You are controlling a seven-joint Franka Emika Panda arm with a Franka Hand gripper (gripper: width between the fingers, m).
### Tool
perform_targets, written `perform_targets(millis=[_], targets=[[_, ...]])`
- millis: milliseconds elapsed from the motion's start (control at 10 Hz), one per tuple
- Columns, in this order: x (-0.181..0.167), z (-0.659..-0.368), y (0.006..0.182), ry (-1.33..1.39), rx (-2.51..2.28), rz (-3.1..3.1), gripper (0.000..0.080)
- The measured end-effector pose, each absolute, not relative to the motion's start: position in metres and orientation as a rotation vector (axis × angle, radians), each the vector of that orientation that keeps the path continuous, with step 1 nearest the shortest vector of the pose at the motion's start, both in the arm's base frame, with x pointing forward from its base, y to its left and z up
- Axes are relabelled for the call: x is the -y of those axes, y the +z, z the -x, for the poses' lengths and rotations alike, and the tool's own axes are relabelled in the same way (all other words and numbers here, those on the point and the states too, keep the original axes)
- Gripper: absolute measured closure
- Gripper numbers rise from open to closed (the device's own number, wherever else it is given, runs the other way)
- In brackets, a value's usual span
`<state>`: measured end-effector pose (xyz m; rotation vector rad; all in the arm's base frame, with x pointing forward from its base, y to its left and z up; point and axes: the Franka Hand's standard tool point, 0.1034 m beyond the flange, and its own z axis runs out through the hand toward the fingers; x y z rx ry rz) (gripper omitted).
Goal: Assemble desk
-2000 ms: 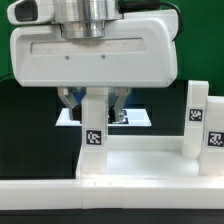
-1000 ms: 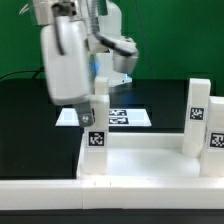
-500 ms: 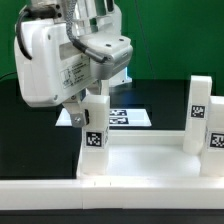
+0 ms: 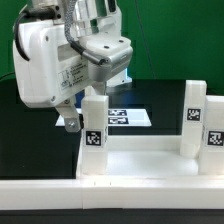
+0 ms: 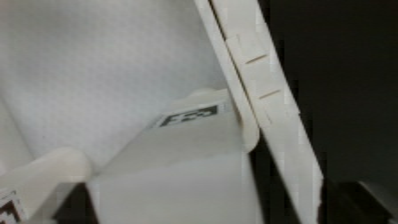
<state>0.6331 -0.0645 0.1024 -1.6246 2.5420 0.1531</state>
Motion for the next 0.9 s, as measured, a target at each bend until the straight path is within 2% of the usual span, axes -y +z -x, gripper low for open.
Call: perform_targets(millis=[100, 300, 400, 500, 900], targets=[[0.061, -0.636, 0.114, 0.142, -2.512, 1.64, 0.018], [0.046, -0.64, 0.171, 0.125, -2.435, 1.615, 0.0151], [0.046, -0.642, 0.18, 0.115, -2.423, 1.602, 0.0151], [0.046, -0.641, 0.175, 0.118, -2.429, 1.606, 0.0151], [0.045, -0.641, 0.173, 0.12, -2.43, 1.61, 0.0151]])
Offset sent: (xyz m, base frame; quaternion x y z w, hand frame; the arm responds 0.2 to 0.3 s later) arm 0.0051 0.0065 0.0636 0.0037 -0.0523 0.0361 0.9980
